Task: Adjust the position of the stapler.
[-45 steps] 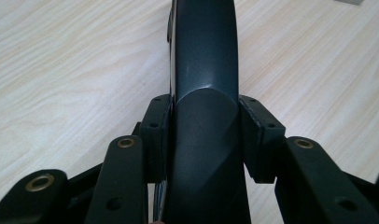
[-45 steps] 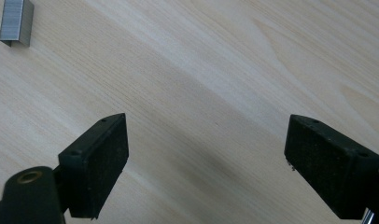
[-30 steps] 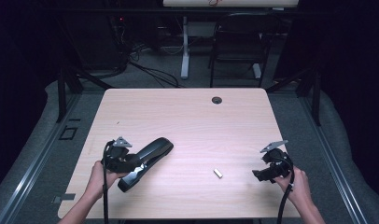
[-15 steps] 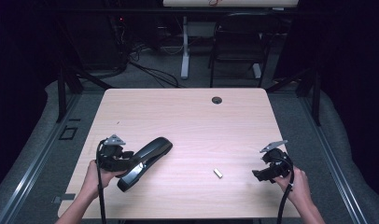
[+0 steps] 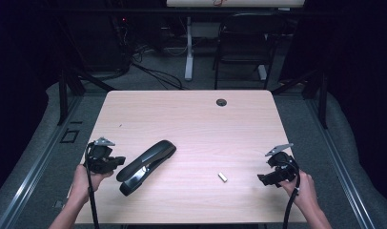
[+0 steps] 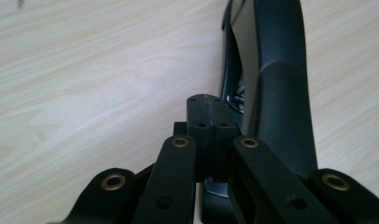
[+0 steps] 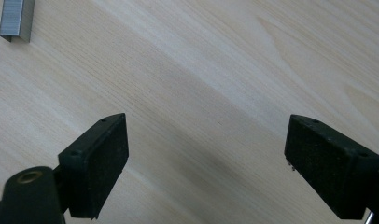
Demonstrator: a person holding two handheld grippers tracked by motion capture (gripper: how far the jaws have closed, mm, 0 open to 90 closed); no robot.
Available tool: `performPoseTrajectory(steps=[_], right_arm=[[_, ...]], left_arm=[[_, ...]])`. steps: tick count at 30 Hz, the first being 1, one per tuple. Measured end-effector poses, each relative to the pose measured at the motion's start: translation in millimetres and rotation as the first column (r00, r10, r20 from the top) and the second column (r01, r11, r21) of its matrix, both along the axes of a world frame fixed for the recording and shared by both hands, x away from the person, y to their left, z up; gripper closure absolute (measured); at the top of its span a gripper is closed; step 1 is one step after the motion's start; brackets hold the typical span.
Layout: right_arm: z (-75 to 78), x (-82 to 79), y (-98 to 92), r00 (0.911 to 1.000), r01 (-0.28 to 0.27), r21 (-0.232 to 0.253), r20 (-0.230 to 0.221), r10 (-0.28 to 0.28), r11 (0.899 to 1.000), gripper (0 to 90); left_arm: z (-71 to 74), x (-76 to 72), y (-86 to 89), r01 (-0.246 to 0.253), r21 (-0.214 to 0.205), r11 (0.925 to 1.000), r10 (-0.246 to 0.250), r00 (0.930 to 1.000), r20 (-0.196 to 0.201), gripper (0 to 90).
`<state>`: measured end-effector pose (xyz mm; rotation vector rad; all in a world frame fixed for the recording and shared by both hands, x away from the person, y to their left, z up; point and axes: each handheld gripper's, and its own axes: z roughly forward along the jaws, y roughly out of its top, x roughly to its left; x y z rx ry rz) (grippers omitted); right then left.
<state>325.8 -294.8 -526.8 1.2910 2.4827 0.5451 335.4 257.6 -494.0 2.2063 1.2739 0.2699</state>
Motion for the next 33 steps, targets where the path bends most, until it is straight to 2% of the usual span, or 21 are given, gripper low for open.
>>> performPoseTrajectory(steps=[3,5,6,8,10,15,16,19,23,29,33], right_arm=[[-0.2,0.0,-0.2,1.0000,0.001,0.000,0.000,-0.001,1.000,13.1],[-0.3,0.1,-0.2,1.0000,0.000,0.000,0.000,0.000,1.000,13.1],[-0.7,0.1,0.2,1.0000,-0.003,0.010,-0.004,0.003,1.000,13.1],[-0.7,0.1,0.2,1.0000,-0.004,0.006,-0.003,0.004,1.000,13.1],[-0.4,0.0,0.0,1.0000,-0.004,-0.002,-0.001,0.004,1.000,13.1],[-1.0,-0.2,0.3,1.0000,-0.002,0.011,-0.004,0.002,1.000,13.1],[-0.6,0.0,-0.1,1.0000,-0.005,-0.006,-0.005,0.005,1.000,13.1],[-1.0,0.0,0.2,1.0000,-0.007,0.001,-0.002,0.007,1.000,13.1],[-1.0,0.4,0.2,0.9999,-0.012,-0.005,0.000,0.012,1.000,13.1],[-1.2,0.2,0.1,1.0000,-0.009,0.001,-0.003,0.009,1.000,13.1],[-0.9,0.3,-0.2,1.0000,-0.007,-0.008,-0.004,0.007,1.000,13.1]], left_arm=[[-1.5,-0.1,-5.0,0.031,-0.005,0.9995,-0.031,0.9993,-0.018,90.0],[-1.5,-0.3,-6.2,0.035,0.000,0.9994,-0.035,0.9993,-0.013,90.0],[-1.2,-0.2,-5.6,0.040,-0.018,0.9990,-0.041,0.9991,-0.015,90.0],[-1.1,-0.5,-5.2,0.041,-0.021,0.9990,-0.041,0.9990,-0.018,90.0],[-0.6,-1.3,-4.1,0.045,-0.017,0.9989,-0.045,0.9987,-0.023,90.0],[-0.1,-2.8,-1.0,0.062,-0.027,0.9977,-0.063,0.9971,-0.044,90.0],[-0.4,-3.1,-0.9,0.071,-0.035,0.9969,-0.072,0.9963,-0.047,90.0],[-2.0,-3.6,-2.1,0.090,-0.073,0.9933,-0.095,0.9932,-0.067,90.0],[-2.2,-5.2,-8.9,0.120,-0.084,0.9892,-0.127,0.9887,-0.080,90.0],[-2.4,-9.0,-20.6,0.180,-0.092,0.9793,-0.189,0.9774,-0.096,90.0],[-2.4,-11.5,-26.7,0.200,-0.110,0.9736,-0.211,0.9716,-0.107,90.0]])
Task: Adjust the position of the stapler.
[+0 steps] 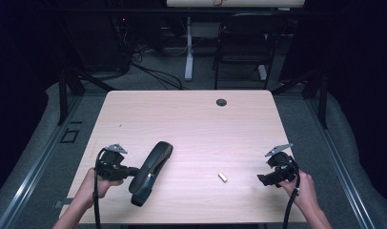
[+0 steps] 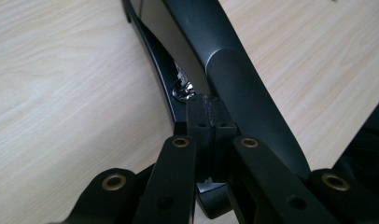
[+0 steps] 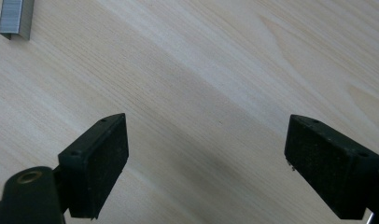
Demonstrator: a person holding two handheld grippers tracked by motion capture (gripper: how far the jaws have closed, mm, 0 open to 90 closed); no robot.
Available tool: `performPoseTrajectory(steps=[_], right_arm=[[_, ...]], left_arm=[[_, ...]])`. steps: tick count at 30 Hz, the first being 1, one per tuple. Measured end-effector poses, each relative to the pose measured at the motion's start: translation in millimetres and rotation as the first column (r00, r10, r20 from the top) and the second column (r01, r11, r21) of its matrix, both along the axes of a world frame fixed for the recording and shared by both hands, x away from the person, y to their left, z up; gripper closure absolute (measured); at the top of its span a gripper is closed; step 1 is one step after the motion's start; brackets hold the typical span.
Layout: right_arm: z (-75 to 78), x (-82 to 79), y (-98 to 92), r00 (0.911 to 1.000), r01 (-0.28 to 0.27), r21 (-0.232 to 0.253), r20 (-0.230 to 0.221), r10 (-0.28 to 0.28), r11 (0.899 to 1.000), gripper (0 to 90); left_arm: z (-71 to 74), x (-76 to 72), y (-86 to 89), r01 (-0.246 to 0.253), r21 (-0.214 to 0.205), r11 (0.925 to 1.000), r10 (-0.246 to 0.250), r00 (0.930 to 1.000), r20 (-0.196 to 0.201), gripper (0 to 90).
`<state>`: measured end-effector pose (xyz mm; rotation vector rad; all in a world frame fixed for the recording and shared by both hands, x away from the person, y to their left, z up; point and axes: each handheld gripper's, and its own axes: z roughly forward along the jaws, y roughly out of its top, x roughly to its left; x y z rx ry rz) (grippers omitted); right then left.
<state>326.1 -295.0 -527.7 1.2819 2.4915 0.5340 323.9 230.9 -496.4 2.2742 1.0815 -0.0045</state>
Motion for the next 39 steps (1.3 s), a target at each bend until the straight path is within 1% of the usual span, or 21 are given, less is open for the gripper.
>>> performPoseTrajectory(steps=[2,4,9,10,11,12,15,17,19,21,22,23,24,25,27,30,31,33,34,36,39], right_arm=[[-0.2,0.0,0.2,1.0000,0.000,0.006,-0.001,0.000,1.000,13.1],[-0.4,0.0,0.5,1.0000,-0.001,0.003,0.001,0.001,1.000,13.1],[-1.3,0.2,0.7,1.0000,0.001,0.007,0.000,-0.001,1.000,13.1],[-1.4,0.5,0.8,1.0000,-0.001,0.007,-0.001,0.001,1.000,13.1],[-1.4,0.5,0.8,1.0000,-0.001,0.007,-0.001,0.001,1.000,13.1],[-1.6,0.5,1.3,1.0000,0.001,0.007,0.001,-0.001,1.000,13.1],[-1.5,0.1,1.7,1.0000,0.002,0.016,0.002,-0.002,1.000,13.1],[-1.0,-0.1,1.8,1.0000,0.001,0.012,0.001,-0.001,1.000,13.1],[-0.7,-0.3,2.3,1.0000,0.001,0.011,0.002,-0.001,1.000,13.1],[-0.4,-0.3,2.2,1.0000,-0.001,0.004,0.003,0.001,1.000,13.1],[-0.1,-0.1,2.5,1.0000,-0.006,0.002,0.000,0.006,1.000,13.1],[-0.1,-0.1,2.5,1.0000,-0.006,0.002,0.000,0.006,1.000,13.1],[0.1,0.1,2.6,1.0000,-0.008,0.000,0.000,0.008,1.000,13.1],[0.1,0.1,2.6,1.0000,-0.008,0.000,0.000,0.008,1.000,13.1],[0.0,0.2,2.6,1.0000,-0.009,-0.002,-0.001,0.009,1.000,13.1],[-0.3,0.3,3.0,1.0000,-0.005,-0.001,0.001,0.005,1.000,13.1],[-0.6,0.4,3.5,1.0000,-0.006,0.013,-0.001,0.006,1.000,13.1],[-1.2,0.4,3.9,1.0000,-0.004,0.020,0.001,0.004,1.000,13.1],[-1.1,0.4,4.6,1.0000,-0.004,0.020,0.000,0.004,1.000,13.0],[-0.5,0.8,5.2,1.0000,-0.005,0.011,-0.002,0.005,1.000,13.0],[-0.2,1.0,7.0,1.0000,0.000,0.017,0.006,0.000,1.000,12.9]], left_arm=[[-0.1,-0.4,-1.1,0.010,-0.002,0.9999,-0.010,0.9999,-0.005,90.0],[-1.3,-0.9,-3.7,0.019,-0.027,0.9995,-0.020,0.9996,-0.022,90.0],[-2.6,-2.8,-11.0,0.045,-0.043,0.9980,-0.046,0.9985,-0.028,90.0],[-2.8,-5.1,-17.5,0.067,-0.038,0.9970,-0.067,0.9976,-0.017,90.0],[-2.8,-5.1,-17.5,0.067,-0.038,0.9970,-0.067,0.9976,-0.017,90.0],[-2.8,-7.5,-25.0,0.087,-0.033,0.9957,-0.087,0.9962,-0.008,90.0],[-4.6,-9.8,-35.8,0.114,-0.020,0.9933,-0.114,0.9935,0.002,90.0],[-5.8,-10.1,-39.0,0.117,-0.016,0.9930,-0.117,0.9931,0.005,90.0],[-7.8,-10.7,-46.5,0.133,-0.020,0.9910,-0.132,0.9911,0.016,90.0],[-8.4,-11.2,-49.4,0.133,-0.026,0.9907,-0.133,0.9909,0.019,90.0],[-8.7,-11.9,-54.1,0.146,-0.027,0.9889,-0.145,0.9885,0.043,90.0],[-8.7,-11.9,-54.1,0.146,-0.027,0.9889,-0.145,0.9885,0.043,90.0],[-9.7,-12.4,-58.4,0.161,-0.029,0.9865,-0.159,0.9850,0.068,90.0],[-9.7,-12.4,-58.4,0.161,-0.029,0.9865,-0.159,0.9850,0.068,90.0],[-10.9,-11.4,-62.7,0.159,-0.039,0.9864,-0.155,0.9833,0.095,90.0],[-12.8,-9.8,-66.9,0.160,-0.050,0.9859,-0.154,0.9824,0.106,90.0],[-13.5,-9.4,-68.4,0.167,-0.054,0.9846,-0.160,0.9808,0.112,90.0],[-13.6,-9.0,-70.1,0.173,-0.050,0.9837,-0.166,0.9793,0.116,90.0],[-13.6,-9.5,-74.6,0.175,-0.036,0.9840,-0.169,0.9769,0.132,90.0],[-13.5,-9.7,-78.8,0.184,-0.023,0.9826,-0.179,0.9730,0.146,90.0],[-13.8,-9.2,-82.5,0.191,-0.020,0.9814,-0.186,0.9703,0.155,90.0]])
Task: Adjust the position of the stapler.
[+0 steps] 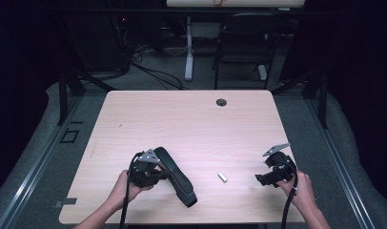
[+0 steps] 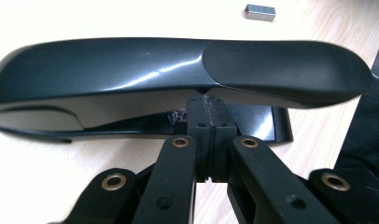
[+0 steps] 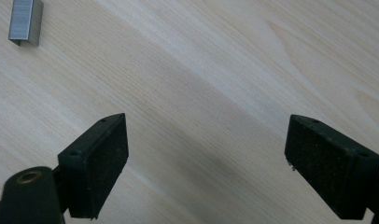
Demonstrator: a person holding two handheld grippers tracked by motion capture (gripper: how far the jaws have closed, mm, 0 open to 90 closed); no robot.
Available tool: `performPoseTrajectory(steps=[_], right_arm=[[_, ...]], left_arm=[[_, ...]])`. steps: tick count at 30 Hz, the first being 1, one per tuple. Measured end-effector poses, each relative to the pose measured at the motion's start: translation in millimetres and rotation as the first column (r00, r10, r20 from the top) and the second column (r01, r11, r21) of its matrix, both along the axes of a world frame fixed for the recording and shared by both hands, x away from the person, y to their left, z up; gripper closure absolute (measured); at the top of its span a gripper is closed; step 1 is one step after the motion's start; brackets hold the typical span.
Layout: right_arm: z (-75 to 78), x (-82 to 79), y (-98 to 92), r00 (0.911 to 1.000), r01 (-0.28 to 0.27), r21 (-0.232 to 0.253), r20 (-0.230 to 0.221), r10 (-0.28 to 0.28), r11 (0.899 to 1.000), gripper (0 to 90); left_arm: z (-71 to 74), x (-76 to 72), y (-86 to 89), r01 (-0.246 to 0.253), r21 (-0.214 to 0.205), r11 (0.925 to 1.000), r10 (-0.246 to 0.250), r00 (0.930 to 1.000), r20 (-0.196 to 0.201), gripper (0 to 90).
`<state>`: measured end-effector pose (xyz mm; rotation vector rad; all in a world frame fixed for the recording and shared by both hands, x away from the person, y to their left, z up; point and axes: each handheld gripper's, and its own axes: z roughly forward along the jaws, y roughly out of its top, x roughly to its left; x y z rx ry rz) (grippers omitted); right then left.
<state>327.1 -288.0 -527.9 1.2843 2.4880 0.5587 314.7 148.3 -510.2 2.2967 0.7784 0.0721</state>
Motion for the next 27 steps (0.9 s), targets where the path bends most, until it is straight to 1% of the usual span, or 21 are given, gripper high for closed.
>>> performPoseTrajectory(steps=[1,2,3,4,5,6,8,10,14,15,18,19,20,23,27], right_arm=[[-0.7,0.2,0.4,1.0000,0.002,0.008,0.010,-0.002,1.000,13.0],[0.7,0.5,0.7,1.0000,-0.002,-0.002,0.003,0.002,1.000,13.0],[0.7,0.5,0.7,1.0000,-0.002,-0.002,0.003,0.002,1.000,13.0],[0.9,0.6,2.0,1.0000,0.002,0.008,0.000,-0.002,1.000,12.9],[1.0,0.7,2.4,1.0000,0.001,0.009,-0.001,-0.001,1.000,13.0],[1.2,1.1,2.6,1.0000,-0.005,0.015,-0.007,0.005,1.000,13.0],[1.2,1.4,2.4,1.0000,-0.008,0.006,-0.005,0.008,1.000,13.0],[1.3,1.5,2.9,0.9999,-0.007,0.009,-0.009,0.008,1.000,13.0],[1.1,1.8,2.8,0.9999,-0.007,0.004,-0.010,0.007,1.000,13.0],[1.2,1.9,2.6,0.9999,-0.007,0.006,-0.011,0.007,1.000,13.0],[0.3,1.9,2.9,1.0000,-0.001,0.009,-0.001,0.001,1.000,13.0],[-0.5,1.8,3.3,1.0000,0.003,0.020,0.000,-0.003,1.000,13.0],[0.6,1.9,3.4,1.0000,0.001,0.007,-0.008,-0.001,1.000,13.0],[0.4,1.5,4.2,1.0000,0.000,0.020,-0.007,0.000,1.000,13.0],[0.6,1.7,3.3,1.0000,0.000,0.006,-0.007,0.000,1.000,13.0]], left_arm=[[-0.7,1.2,-2.7,0.002,0.000,1.0000,-0.002,0.9999,0.012,90.0],[-0.7,1.2,-2.7,0.002,0.000,1.0000,-0.002,0.9999,0.012,90.0],[-1.1,2.0,-4.1,0.001,-0.001,1.0000,-0.001,0.9999,0.014,90.0],[-1.3,2.9,-5.1,0.000,-0.001,1.0000,0.000,0.9998,0.020,90.0],[-1.6,4.4,-7.5,0.000,-0.007,1.0000,0.001,0.9997,0.023,90.0],[-1.6,4.6,-9.1,-0.006,-0.005,1.0000,0.006,0.9995,0.032,90.0],[-1.8,5.0,-10.6,-0.004,-0.004,1.0000,0.004,0.9993,0.036,90.0],[-1.4,5.1,-15.0,0.003,0.011,0.9999,-0.003,0.9985,0.054,90.0],[-1.7,5.6,-18.6,-0.001,0.006,1.0000,0.001,0.9984,0.057,90.0],[-1.4,6.7,-20.2,-0.003,0.016,0.9999,0.002,0.9980,0.063,90.0],[-1.1,7.9,-21.8,-0.011,0.015,0.9998,0.010,0.9976,0.068,90.0],[-0.9,8.8,-23.8,-0.015,0.013,0.9998,0.014,0.9973,0.072,90.0],[-0.8,9.4,-24.8,-0.013,0.016,0.9998,0.011,0.9972,0.074,90.0],[-0.8,10.5,-27.8,-0.013,0.016,0.9998,0.012,0.9966,0.081,90.0],[-0.7,12.0,-31.1,-0.016,0.018,0.9997,0.014,0.9960,0.089,90.0]])
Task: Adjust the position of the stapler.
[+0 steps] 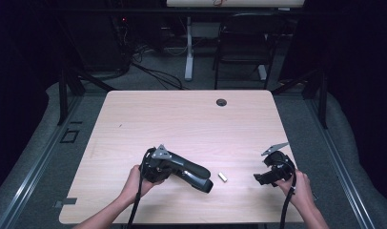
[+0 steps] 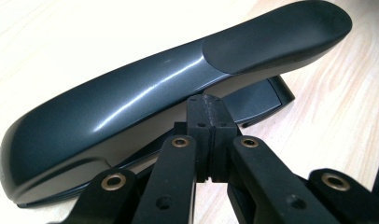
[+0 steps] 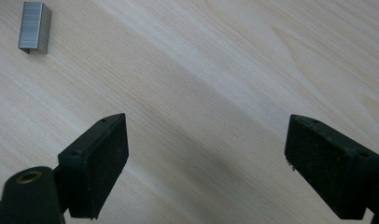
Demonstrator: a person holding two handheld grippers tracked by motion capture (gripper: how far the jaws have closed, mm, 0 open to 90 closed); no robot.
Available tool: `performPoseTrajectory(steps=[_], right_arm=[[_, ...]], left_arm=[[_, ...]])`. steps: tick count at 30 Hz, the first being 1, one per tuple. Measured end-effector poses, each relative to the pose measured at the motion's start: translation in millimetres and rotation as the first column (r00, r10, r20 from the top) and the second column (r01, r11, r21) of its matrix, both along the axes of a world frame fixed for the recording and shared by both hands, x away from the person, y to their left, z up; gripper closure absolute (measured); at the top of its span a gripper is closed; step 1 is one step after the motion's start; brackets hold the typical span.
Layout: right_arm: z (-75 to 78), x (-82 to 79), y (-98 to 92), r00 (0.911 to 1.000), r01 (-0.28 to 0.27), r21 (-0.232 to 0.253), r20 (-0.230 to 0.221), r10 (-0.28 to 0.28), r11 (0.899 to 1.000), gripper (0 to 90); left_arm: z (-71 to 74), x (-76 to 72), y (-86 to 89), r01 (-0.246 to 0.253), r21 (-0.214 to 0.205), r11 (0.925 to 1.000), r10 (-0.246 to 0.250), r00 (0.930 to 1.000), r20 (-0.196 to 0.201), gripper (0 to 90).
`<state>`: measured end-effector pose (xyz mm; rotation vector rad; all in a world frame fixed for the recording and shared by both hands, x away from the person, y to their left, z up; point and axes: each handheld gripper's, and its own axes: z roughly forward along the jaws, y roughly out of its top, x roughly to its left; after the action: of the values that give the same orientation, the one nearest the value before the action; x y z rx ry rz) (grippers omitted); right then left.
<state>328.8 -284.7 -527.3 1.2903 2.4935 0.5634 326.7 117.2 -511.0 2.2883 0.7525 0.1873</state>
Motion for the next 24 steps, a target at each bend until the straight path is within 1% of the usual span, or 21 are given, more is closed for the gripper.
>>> performPoseTrajectory(steps=[5,6,7,8,9,10,11,12,13,14,15,17,18,19,20,21,22,23,24], right_arm=[[0.0,0.0,-0.5,1.0000,-0.005,0.000,0.002,0.005,1.000,13.0],[0.6,0.0,-0.3,0.9999,-0.009,0.007,-0.006,0.009,1.000,13.1],[1.0,-0.4,-0.1,1.0000,-0.008,0.009,-0.001,0.008,1.000,13.1],[1.3,-0.6,0.2,0.9999,-0.013,0.020,0.000,0.013,1.000,13.1],[1.5,-1.3,1.1,0.9999,-0.011,0.033,0.004,0.010,0.999,13.1],[2.3,-1.5,1.4,0.9999,-0.014,0.033,0.002,0.014,0.999,13.1],[3.6,-2.0,2.1,0.9999,-0.016,0.036,-0.004,0.016,0.999,13.1],[4.4,-2.8,3.5,0.9998,-0.017,0.056,-0.007,0.017,0.998,13.1],[4.4,-2.8,3.5,0.9998,-0.017,0.056,-0.007,0.017,0.998,13.1],[7.1,-4.5,6.2,0.9995,-0.030,0.076,-0.004,0.030,0.997,13.2],[9.1,-5.6,7.9,0.9993,-0.037,0.086,-0.007,0.038,0.996,13.6],[12.2,-7.8,12.8,0.9987,-0.050,0.127,-0.002,0.051,0.991,14.1],[13.7,-8.6,15.7,0.9983,-0.057,0.153,-0.002,0.058,0.987,14.3],[13.7,-8.6,15.7,0.9983,-0.057,0.153,-0.002,0.058,0.987,14.3],[17.5,-10.4,23.2,0.9967,-0.079,0.189,-0.002,0.081,0.979,14.2],[17.5,-10.4,23.2,0.9967,-0.079,0.189,-0.002,0.081,0.979,14.2],[20.7,-12.0,31.7,0.9940,-0.106,0.213,-0.005,0.109,0.971,14.1],[20.7,-12.0,31.7,0.9940,-0.106,0.213,-0.005,0.109,0.971,14.1],[23.1,-13.2,41.0,0.9908,-0.132,0.236,-0.001,0.136,0.963,14.0]], left_arm=[[1.9,1.4,-0.9,-0.011,-0.004,0.9999,0.012,0.9998,0.016,90.0],[3.3,2.6,0.2,-0.022,-0.005,0.9997,0.022,0.9994,0.026,90.0],[3.3,2.6,0.2,-0.022,-0.005,0.9997,0.022,0.9994,0.026,90.0],[3.4,3.9,2.5,-0.025,-0.019,0.9995,0.025,0.9996,0.014,89.9],[3.8,4.1,3.5,-0.017,-0.021,0.9996,0.017,0.9998,0.009,88.7],[5.3,4.0,5.0,-0.007,-0.019,0.9998,0.007,0.9999,0.008,86.3],[7.2,3.6,6.9,0.001,-0.027,0.9996,-0.001,1.0000,0.006,83.6],[9.5,3.5,9.0,0.005,-0.028,0.9996,-0.005,1.0000,0.004,79.5],[9.5,3.5,9.0,0.005,-0.028,0.9996,-0.005,1.0000,0.004,72.6],[14.2,3.0,14.5,-0.007,-0.034,0.9994,0.008,0.9999,0.007,63.5],[16.3,3.1,18.3,-0.006,-0.040,0.9992,0.006,0.9999,0.008,57.7],[19.5,3.7,26.8,-0.013,-0.038,0.9992,0.013,0.9998,0.012,46.6],[20.2,4.7,31.5,-0.016,-0.033,0.9993,0.016,0.9998,0.008,41.0],[20.2,4.7,31.5,-0.016,-0.033,0.9993,0.016,0.9998,0.008,36.2],[20.3,6.4,37.4,-0.021,-0.030,0.9993,0.022,0.9997,0.009,32.1],[20.0,7.7,41.2,-0.021,-0.027,0.9994,0.022,0.9997,0.012,32.1],[18.3,13.8,51.4,-0.033,-0.023,0.9992,0.033,0.9994,0.004,23.3],[18.3,13.8,51.4,-0.033,-0.023,0.9992,0.033,0.9994,0.004,20.8],[15.1,22.3,61.9,-0.048,-0.041,0.9980,0.048,0.9988,-0.009,19.2]])
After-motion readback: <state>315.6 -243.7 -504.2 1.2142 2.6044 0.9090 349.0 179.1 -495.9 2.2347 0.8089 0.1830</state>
